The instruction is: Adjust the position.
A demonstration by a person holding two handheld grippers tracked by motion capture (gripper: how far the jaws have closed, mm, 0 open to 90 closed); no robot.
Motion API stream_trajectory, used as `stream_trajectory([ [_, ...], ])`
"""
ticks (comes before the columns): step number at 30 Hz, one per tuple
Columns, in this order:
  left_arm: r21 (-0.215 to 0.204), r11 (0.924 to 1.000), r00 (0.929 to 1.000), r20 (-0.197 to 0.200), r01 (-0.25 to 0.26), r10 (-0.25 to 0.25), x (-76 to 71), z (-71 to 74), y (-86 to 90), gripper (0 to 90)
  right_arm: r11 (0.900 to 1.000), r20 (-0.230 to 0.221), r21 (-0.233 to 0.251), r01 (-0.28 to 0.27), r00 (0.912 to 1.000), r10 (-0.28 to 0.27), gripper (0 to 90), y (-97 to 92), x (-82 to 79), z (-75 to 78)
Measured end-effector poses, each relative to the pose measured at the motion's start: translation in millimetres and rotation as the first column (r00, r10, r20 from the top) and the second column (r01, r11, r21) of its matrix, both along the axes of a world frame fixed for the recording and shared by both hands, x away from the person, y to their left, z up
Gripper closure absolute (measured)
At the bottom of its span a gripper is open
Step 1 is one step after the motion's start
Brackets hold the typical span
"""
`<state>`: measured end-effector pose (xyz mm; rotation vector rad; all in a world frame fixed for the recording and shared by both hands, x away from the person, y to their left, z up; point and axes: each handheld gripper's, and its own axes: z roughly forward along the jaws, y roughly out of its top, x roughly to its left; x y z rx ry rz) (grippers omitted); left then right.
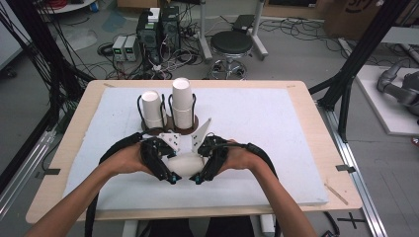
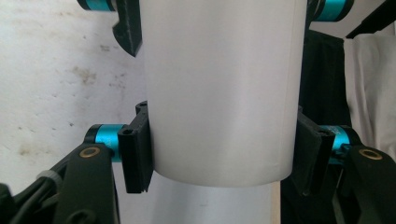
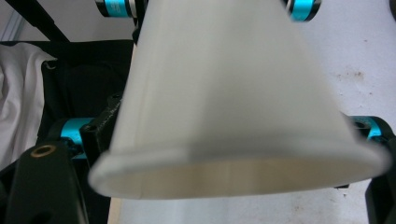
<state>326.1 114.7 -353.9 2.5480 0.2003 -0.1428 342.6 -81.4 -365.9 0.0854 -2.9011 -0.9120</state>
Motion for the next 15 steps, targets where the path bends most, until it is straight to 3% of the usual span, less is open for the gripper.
stream_trajectory([
  [5, -0.026, 0.9996, 0.9998, 0.018, -0.003, 0.004, -1.3, 2.8, 3.2, 35.6, 0.9982, -0.029, 0.059, 0.013, 0.9995, -0.012, 18.6, -4.6, 1.2, -2.0],
  [15, -0.071, 0.9971, 0.9994, 0.024, -0.024, 0.026, -3.0, 4.2, 10.6, 35.6, 0.9955, -0.049, 0.085, 0.043, 0.9981, -0.039, 18.6, -9.6, 3.0, -7.2],
])
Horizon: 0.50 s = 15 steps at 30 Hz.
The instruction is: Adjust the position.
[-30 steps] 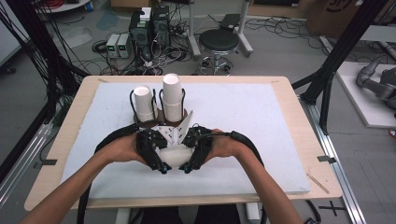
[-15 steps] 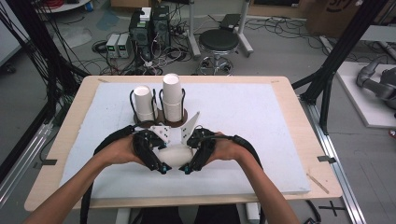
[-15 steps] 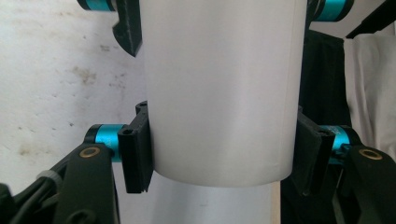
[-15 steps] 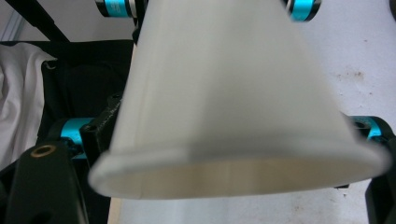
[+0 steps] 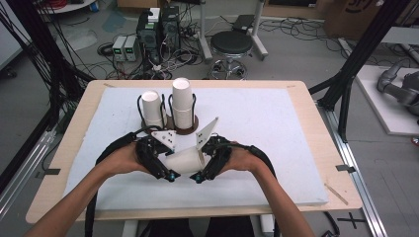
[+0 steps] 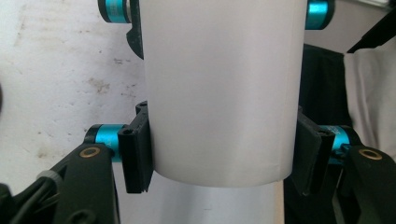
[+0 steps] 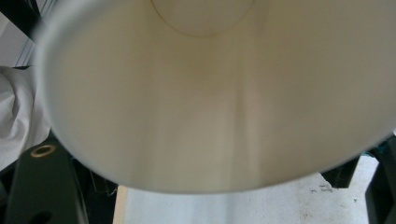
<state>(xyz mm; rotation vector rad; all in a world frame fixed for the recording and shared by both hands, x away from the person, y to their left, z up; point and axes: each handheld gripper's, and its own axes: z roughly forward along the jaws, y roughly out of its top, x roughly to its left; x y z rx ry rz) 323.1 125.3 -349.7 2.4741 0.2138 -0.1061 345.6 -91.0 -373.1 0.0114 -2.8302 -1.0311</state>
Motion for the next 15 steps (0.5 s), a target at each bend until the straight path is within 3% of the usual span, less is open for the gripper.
stream_trajectory([
  [8, -0.055, 0.9983, 0.9998, 0.004, -0.019, 0.019, 0.2, 4.1, 7.3, 35.6, 0.9995, -0.005, 0.027, 0.017, 0.9998, -0.017, 18.6, -7.4, 1.7, -4.6],
  [15, -0.130, 0.9902, 0.9986, 0.003, -0.051, 0.052, -0.3, 4.0, 14.1, 35.6, 0.9972, -0.019, 0.063, 0.040, 0.9991, -0.039, 18.7, -14.7, 2.4, -4.5],
])
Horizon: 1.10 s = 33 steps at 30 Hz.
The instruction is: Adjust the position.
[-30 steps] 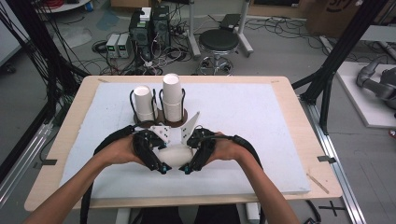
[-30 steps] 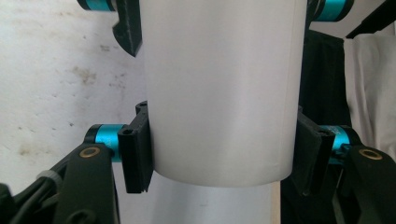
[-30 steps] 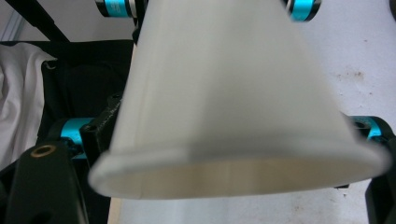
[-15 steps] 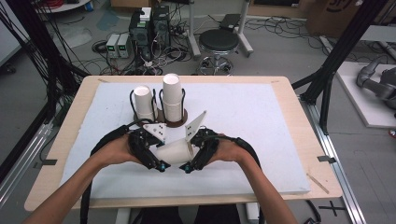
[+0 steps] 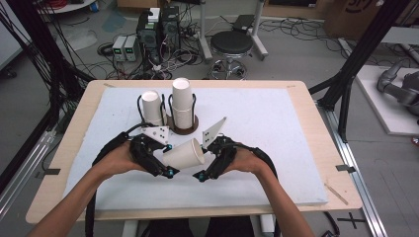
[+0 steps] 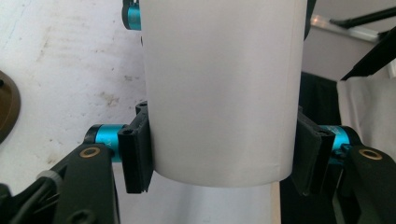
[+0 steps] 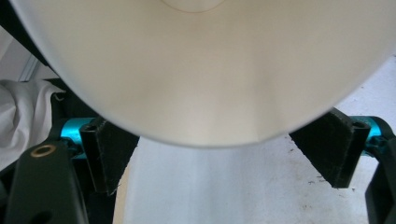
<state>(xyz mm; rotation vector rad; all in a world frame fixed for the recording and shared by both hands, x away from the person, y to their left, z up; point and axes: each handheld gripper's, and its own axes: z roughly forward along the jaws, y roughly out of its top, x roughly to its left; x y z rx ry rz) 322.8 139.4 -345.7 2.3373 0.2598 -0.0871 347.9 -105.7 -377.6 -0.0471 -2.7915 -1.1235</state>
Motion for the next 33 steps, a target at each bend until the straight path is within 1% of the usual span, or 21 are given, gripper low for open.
stream_trajectory([
  [3, -0.048, 0.9988, 0.9999, 0.002, -0.013, 0.013, 1.3, -0.3, 3.7, 35.6, 0.9999, -0.003, 0.013, 0.004, 1.0000, -0.004, 18.7, -2.0, -0.3, -0.4],
  [4, -0.058, 0.9982, 0.9998, 0.010, -0.016, 0.017, 1.6, -0.2, 5.1, 35.6, 0.9999, -0.001, 0.015, 0.002, 1.0000, -0.002, 18.7, -2.7, -0.4, -0.4],
  [9, -0.131, 0.9907, 0.9993, 0.007, -0.036, 0.037, 0.9, -2.6, 10.1, 35.6, 0.9982, -0.014, 0.055, 0.022, 0.9997, -0.022, 19.1, -8.7, -0.3, -3.1],
  [11, -0.146, 0.9884, 0.9988, 0.016, -0.043, 0.046, 0.4, -4.2, 10.8, 35.6, 0.9976, -0.008, 0.065, 0.024, 0.9997, -0.024, 19.1, -10.7, 0.0, -3.9],
  [12, -0.153, 0.9874, 0.9989, 0.017, -0.041, 0.044, 1.0, -4.8, 11.3, 35.6, 0.9970, -0.015, 0.072, 0.027, 0.9996, -0.026, 19.1, -11.8, -0.5, -3.8],
  [13, -0.167, 0.9843, 0.9981, 0.017, -0.056, 0.059, 0.3, -5.5, 11.6, 35.6, 0.9967, -0.012, 0.077, 0.027, 0.9996, -0.026, 19.1, -12.5, -0.5, -3.5],
  [14, -0.187, 0.9809, 0.9984, 0.009, -0.053, 0.056, 0.7, -6.5, 11.9, 35.6, 0.9958, -0.013, 0.086, 0.031, 0.9995, -0.030, 19.1, -13.3, -0.7, -3.2],
  [16, -0.216, 0.9745, 0.9977, 0.014, -0.061, 0.066, -0.2, -8.5, 12.3, 35.6, 0.9932, -0.017, 0.109, 0.041, 0.9991, -0.040, 19.1, -14.8, -1.6, -2.6],
  [17, -0.229, 0.9714, 0.9977, 0.006, -0.064, 0.067, -0.3, -9.7, 12.7, 35.5, 0.9918, -0.014, 0.120, 0.042, 0.9991, -0.040, 19.1, -15.8, -1.5, -2.4],
  [19, -0.258, 0.9633, 0.9968, 0.008, -0.075, 0.080, -0.5, -12.2, 14.1, 35.6, 0.9876, -0.017, 0.149, 0.049, 0.9987, -0.047, 19.1, -18.0, -1.6, -2.1],
  [20, -0.274, 0.9587, 0.9967, 0.000, -0.077, 0.081, -0.3, -14.0, 14.5, 35.6, 0.9859, -0.020, 0.159, 0.051, 0.9986, -0.049, 19.1, -18.9, -1.3, -2.0],
  [22, -0.298, 0.9504, 0.9956, 0.003, -0.088, 0.093, -0.4, -17.2, 15.7, 35.6, 0.9834, -0.021, 0.171, 0.061, 0.9981, -0.058, 19.1, -20.7, -1.4, -1.3],
  [23, -0.324, 0.9418, 0.9959, -0.011, -0.088, 0.089, -0.2, -19.2, 16.0, 35.6, 0.9811, -0.019, 0.185, 0.058, 0.9983, -0.055, 19.2, -21.4, -0.9, -1.2],
  [24, -0.343, 0.9354, 0.9962, -0.013, -0.085, 0.086, 0.0, -20.7, 16.7, 35.6, 0.9792, -0.021, 0.195, 0.056, 0.9984, -0.053, 19.2, -22.0, -0.8, -0.8],
  [25, -0.358, 0.9296, 0.9958, -0.008, -0.088, 0.091, -0.4, -22.3, 17.0, 35.6, 0.9773, -0.018, 0.203, 0.062, 0.9981, -0.059, 19.2, -22.6, -1.0, -0.2],
  [27, -0.391, 0.9167, 0.9964, -0.009, -0.081, 0.085, -0.5, -25.3, 17.2, 35.5, 0.9720, -0.025, 0.226, 0.065, 0.9979, -0.060, 19.1, -23.6, -1.1, 0.0],
  [28, -0.411, 0.9081, 0.9960, -0.002, -0.083, 0.090, -0.6, -27.2, 17.5, 35.5, 0.9700, -0.023, 0.233, 0.070, 0.9975, -0.066, 19.2, -24.3, -1.4, 0.1],
  [30, -0.438, 0.8957, 0.9967, -0.005, -0.075, 0.081, -0.4, -30.3, 17.7, 35.5, 0.9618, -0.034, 0.263, 0.075, 0.9971, -0.068, 19.1, -25.9, -1.5, -0.3],
  [31, -0.445, 0.8923, 0.9961, 0.001, -0.078, 0.088, -0.8, -31.7, 17.7, 35.5, 0.9595, -0.033, 0.271, 0.077, 0.9970, -0.070, 19.2, -26.7, -1.6, -0.1],
  [32, -0.453, 0.8883, 0.9968, -0.003, -0.072, 0.080, -0.8, -33.4, 17.7, 35.6, 0.9568, -0.034, 0.280, 0.077, 0.9969, -0.071, 19.2, -27.1, -2.0, 0.1],
  [33, -0.456, 0.8870, 0.9965, -0.001, -0.075, 0.083, -0.8, -34.6, 17.4, 35.6, 0.9522, -0.037, 0.296, 0.077, 0.9969, -0.069, 19.2, -27.5, -2.2, 0.1],
])
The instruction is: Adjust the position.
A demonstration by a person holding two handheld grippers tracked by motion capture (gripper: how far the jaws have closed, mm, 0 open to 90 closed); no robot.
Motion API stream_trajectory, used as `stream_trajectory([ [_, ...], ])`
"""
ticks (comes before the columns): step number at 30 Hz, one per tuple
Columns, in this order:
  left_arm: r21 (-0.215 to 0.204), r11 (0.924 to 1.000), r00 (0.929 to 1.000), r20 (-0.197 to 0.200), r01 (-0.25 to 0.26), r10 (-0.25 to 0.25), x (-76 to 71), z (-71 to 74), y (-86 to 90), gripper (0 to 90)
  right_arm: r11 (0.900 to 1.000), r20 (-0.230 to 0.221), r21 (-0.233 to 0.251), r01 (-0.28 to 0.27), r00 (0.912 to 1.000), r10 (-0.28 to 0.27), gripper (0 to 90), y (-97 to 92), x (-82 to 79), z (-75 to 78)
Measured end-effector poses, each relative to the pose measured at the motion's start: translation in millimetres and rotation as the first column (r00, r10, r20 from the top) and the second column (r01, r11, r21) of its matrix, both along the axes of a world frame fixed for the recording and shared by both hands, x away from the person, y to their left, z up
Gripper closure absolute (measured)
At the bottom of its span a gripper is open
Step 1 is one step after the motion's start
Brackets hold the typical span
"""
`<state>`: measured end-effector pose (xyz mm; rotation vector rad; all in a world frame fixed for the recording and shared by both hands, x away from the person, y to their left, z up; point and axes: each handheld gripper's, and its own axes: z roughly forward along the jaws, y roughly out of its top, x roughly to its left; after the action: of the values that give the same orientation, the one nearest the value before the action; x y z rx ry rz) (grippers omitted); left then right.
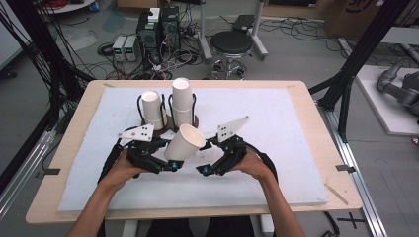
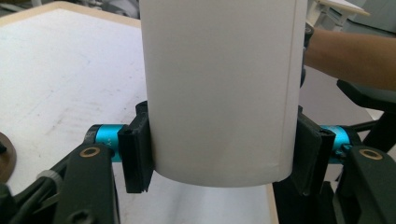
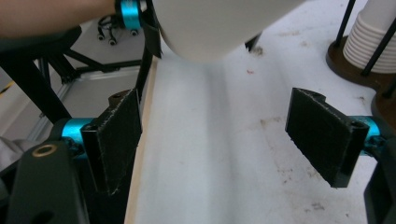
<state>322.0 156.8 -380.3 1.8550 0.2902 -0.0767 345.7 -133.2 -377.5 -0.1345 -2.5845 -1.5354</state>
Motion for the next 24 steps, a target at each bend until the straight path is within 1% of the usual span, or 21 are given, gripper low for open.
stream_trajectory([
  [4, -0.004, 1.0000, 1.0000, 0.001, 0.002, -0.002, -1.0, -3.2, -1.8, 35.5, 0.9988, -0.005, 0.049, 0.002, 1.0000, -0.002, 19.1, -0.6, -1.1, 2.2],
  [5, -0.011, 0.9999, 1.0000, 0.001, 0.008, -0.008, -1.3, -3.9, -2.6, 35.5, 0.9982, -0.005, 0.059, 0.006, 1.0000, -0.005, 19.2, -0.4, -1.3, 2.9],
  [6, -0.010, 0.9999, 1.0000, 0.005, 0.006, -0.005, -2.0, -4.2, -3.4, 35.5, 0.9979, -0.013, 0.064, 0.008, 0.9999, -0.007, 19.1, -0.6, -2.2, 3.4],
  [7, -0.019, 0.9998, 0.9999, 0.007, 0.008, -0.007, -2.5, -4.9, -4.3, 35.6, 0.9975, -0.010, 0.070, 0.003, 1.0000, -0.002, 19.2, -0.7, -1.8, 3.6],
  [8, -0.030, 0.9995, 0.9999, 0.004, 0.013, -0.013, -2.9, -5.9, -5.0, 35.5, 0.9970, -0.007, 0.076, 0.010, 0.9999, -0.010, 19.1, -0.4, -1.9, 3.9],
  [9, -0.034, 0.9994, 0.9999, 0.008, 0.009, -0.009, -3.4, -6.7, -5.5, 35.5, 0.9969, -0.001, 0.079, 0.009, 1.0000, -0.009, 19.1, -0.6, -1.6, 4.0],
  [10, -0.042, 0.9990, 0.9999, 0.009, 0.013, -0.012, -3.5, -8.2, -6.1, 35.6, 0.9960, -0.006, 0.089, 0.007, 1.0000, -0.007, 19.2, -0.4, -2.1, 4.1],
  [12, -0.052, 0.9986, 0.9999, 0.006, 0.011, -0.011, -3.6, -11.7, -7.5, 35.5, 0.9952, -0.001, 0.098, 0.005, 1.0000, -0.005, 19.1, -0.3, -2.8, 5.0],
  [13, -0.058, 0.9982, 0.9999, 0.002, 0.016, -0.015, -3.6, -13.5, -8.4, 35.6, 0.9950, -0.007, 0.100, 0.004, 1.0000, -0.004, 19.2, -0.2, -3.3, 5.1],
  [15, -0.064, 0.9978, 0.9999, 0.004, 0.017, -0.017, -3.8, -16.3, -9.8, 35.5, 0.9949, -0.005, 0.101, 0.004, 1.0000, -0.003, 19.2, -0.2, -3.3, 5.4],
  [17, -0.074, 0.9970, 0.9997, -0.002, 0.024, -0.024, -4.4, -18.3, -11.7, 35.6, 0.9934, 0.002, 0.114, 0.003, 1.0000, -0.004, 19.2, 0.2, -3.1, 5.5],
  [18, -0.069, 0.9973, 0.9997, 0.001, 0.026, -0.026, -4.9, -18.9, -13.0, 35.6, 0.9931, -0.005, 0.118, 0.004, 1.0000, -0.004, 19.1, 0.3, -3.6, 6.0],
  [19, -0.064, 0.9975, 0.9996, 0.006, 0.029, -0.029, -5.2, -19.2, -13.9, 35.5, 0.9925, -0.003, 0.122, 0.000, 1.0000, 0.000, 19.1, 0.2, -3.3, 6.0],
  [21, -0.070, 0.9969, 0.9993, 0.007, 0.037, -0.036, -6.0, -20.3, -15.5, 35.6, 0.9924, -0.003, 0.123, -0.002, 1.0000, 0.002, 19.1, 0.3, -3.8, 6.5],
  [23, -0.075, 0.9964, 0.9992, 0.008, 0.040, -0.040, -6.8, -21.3, -16.8, 35.5, 0.9901, -0.002, 0.140, -0.007, 1.0000, 0.007, 19.1, 0.6, -3.6, 7.0],
  [24, -0.077, 0.9961, 0.9990, 0.011, 0.044, -0.043, -7.3, -21.9, -17.8, 35.5, 0.9904, -0.004, 0.138, -0.006, 1.0000, 0.007, 19.1, 0.7, -4.6, 7.4],
])
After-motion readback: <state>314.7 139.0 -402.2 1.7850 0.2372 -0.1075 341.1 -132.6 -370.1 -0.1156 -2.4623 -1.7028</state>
